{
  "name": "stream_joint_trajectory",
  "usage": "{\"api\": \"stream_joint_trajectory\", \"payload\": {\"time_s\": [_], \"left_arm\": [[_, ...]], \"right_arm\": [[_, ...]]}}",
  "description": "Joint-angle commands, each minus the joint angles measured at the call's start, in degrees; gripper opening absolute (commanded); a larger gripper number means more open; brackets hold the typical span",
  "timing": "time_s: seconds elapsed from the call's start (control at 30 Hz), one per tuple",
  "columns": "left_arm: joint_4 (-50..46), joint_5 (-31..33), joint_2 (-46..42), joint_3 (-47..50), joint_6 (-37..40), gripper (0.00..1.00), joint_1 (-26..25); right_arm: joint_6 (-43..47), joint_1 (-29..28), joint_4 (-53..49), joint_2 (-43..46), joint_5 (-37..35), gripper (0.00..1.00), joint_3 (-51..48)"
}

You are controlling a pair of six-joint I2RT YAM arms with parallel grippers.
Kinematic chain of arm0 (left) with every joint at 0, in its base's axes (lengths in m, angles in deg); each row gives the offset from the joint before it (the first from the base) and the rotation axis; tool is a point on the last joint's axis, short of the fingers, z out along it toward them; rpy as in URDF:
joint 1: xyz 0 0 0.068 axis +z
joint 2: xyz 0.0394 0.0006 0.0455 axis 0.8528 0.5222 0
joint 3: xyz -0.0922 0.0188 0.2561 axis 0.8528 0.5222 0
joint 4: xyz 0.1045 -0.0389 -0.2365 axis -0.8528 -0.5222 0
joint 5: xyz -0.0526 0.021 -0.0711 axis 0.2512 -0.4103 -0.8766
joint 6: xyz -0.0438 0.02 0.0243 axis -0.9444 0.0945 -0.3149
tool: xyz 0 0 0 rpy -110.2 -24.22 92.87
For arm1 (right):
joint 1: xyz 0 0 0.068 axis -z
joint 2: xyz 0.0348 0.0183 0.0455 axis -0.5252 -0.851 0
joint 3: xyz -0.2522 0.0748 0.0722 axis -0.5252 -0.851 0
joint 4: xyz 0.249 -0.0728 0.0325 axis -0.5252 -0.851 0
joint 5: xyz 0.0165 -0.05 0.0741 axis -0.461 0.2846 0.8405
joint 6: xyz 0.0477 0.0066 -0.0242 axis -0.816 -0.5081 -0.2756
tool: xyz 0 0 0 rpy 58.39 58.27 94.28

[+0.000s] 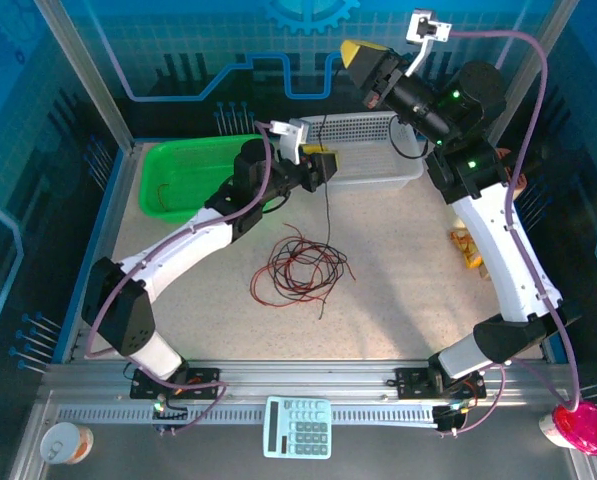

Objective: Untangle the cables

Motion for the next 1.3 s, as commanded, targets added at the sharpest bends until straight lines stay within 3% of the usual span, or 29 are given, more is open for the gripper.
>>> {"api": "stream_joint_trajectory", "payload": {"time_s": [0.0, 0.07, 0.17, 0.2, 0.3, 0.33, 0.47, 0.57, 0.73, 0.93, 1.1, 1.27], "left_arm": [[2.2, -1.0, 1.0, -3.2, 0.5, 0.20, 0.4], [2.3, -0.5, 1.5, -4.5, 0.4, 0.02, 0.6], [2.6, 0.3, 2.0, -7.1, 0.4, 0.00, 1.0], [2.7, 0.4, 2.2, -8.4, 0.3, 0.00, 1.4], [2.9, 2.0, 2.4, -11.9, 0.0, 0.00, 2.4], [3.0, 2.5, 2.2, -12.8, -0.1, 0.00, 2.8], [3.7, 5.6, 0.9, -15.6, -0.1, 0.00, 4.7], [3.7, 6.4, -0.9, -16.3, 0.4, 0.00, 6.2], [3.6, 8.0, -5.4, -14.2, 1.4, 0.00, 8.2], [3.0, 8.7, -10.7, -10.0, 1.3, 0.00, 10.1], [1.9, 8.5, -14.4, -6.4, 1.3, 0.00, 10.3], [1.0, 8.4, -17.3, -3.2, 0.7, 0.00, 10.3]], "right_arm": [[-1.8, 2.0, 1.5, 1.3, 0.9, 0.00, 0.7], [-2.3, 3.2, 1.6, 2.2, 0.6, 0.00, -0.7], [-3.8, 6.1, 1.5, 3.0, 0.6, 0.00, -3.5], [-4.4, 7.4, 1.2, 3.1, 0.6, 0.05, -4.8], [-5.3, 10.9, -1.1, 2.6, 0.2, 0.47, -8.6], [-5.6, 12.0, -1.4, 2.2, 0.0, 0.57, -10.1], [-5.3, 15.6, -3.9, -0.6, -2.3, 0.75, -16.4], [-2.6, 16.5, -8.2, -5.7, -4.6, 0.77, -16.6], [2.6, 16.3, -19.3, -19.4, -8.0, 0.77, -8.2], [9.4, 14.0, -32.3, -36.1, -13.2, 0.76, 7.8], [15.1, 11.1, -44.8, -50.5, -20.1, 0.76, 26.8], [15.9, 10.2, -50.5, -59.3, -20.7, 0.76, 36.8]]}}
